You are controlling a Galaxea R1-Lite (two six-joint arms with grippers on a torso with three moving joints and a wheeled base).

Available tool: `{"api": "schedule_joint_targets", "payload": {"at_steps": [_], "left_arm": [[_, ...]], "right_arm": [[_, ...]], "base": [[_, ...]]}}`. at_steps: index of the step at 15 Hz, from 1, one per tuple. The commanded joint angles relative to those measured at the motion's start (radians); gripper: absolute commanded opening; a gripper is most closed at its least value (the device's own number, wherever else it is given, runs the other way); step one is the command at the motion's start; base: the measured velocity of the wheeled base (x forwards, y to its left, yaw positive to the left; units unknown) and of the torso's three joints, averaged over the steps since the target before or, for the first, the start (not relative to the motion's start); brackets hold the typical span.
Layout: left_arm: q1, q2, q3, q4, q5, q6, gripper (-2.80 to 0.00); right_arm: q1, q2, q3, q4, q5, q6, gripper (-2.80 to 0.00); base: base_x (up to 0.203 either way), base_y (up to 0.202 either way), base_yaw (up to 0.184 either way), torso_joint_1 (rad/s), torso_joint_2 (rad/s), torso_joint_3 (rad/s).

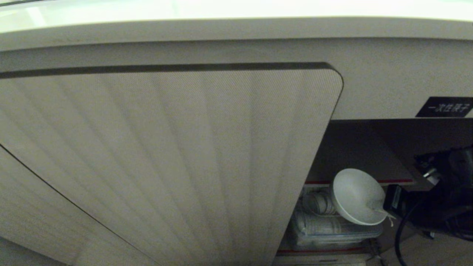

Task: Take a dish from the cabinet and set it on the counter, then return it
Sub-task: Put it back into the cabinet

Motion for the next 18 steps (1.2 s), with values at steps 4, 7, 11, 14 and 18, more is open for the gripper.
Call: {"api": "schedule_joint_targets", "payload": {"at_steps": [4,7,11,14,18], "left_arm": [[0.0,0.0,0.0,-0.001,0.0,-0.001,-2.8],[0.0,0.0,0.0,-0.001,0.0,-0.001,-2.8],[0.0,0.0,0.0,-0.001,0.001,-0.001,-2.8],[0.0,0.0,0.0,-0.001,0.0,-0.001,-2.8],[0.0,0.0,0.0,0.0,0.0,-0.001,-2.8]], "right_arm": [[-0.016,0.036,-0.028,-0.01,-0.001,0.002,-2.8],[-0.022,0.057,-0.068,0.002,0.0,0.0,-2.8],[-0.023,0.089,-0.121,0.035,-0.001,-0.001,-2.8],[-0.029,0.112,-0.148,0.055,-0.001,0.0,-2.8],[-0.034,0.153,-0.207,0.08,0.0,0.0,-2.8]], "base": [[0.0,0.0,0.0,0.0,0.0,0.0],[0.0,0.0,0.0,0.0,0.0,0.0],[0.0,0.0,0.0,0.0,0.0,0.0],[0.0,0.0,0.0,0.0,0.0,0.0],[0.0,0.0,0.0,0.0,0.0,0.0]]}}
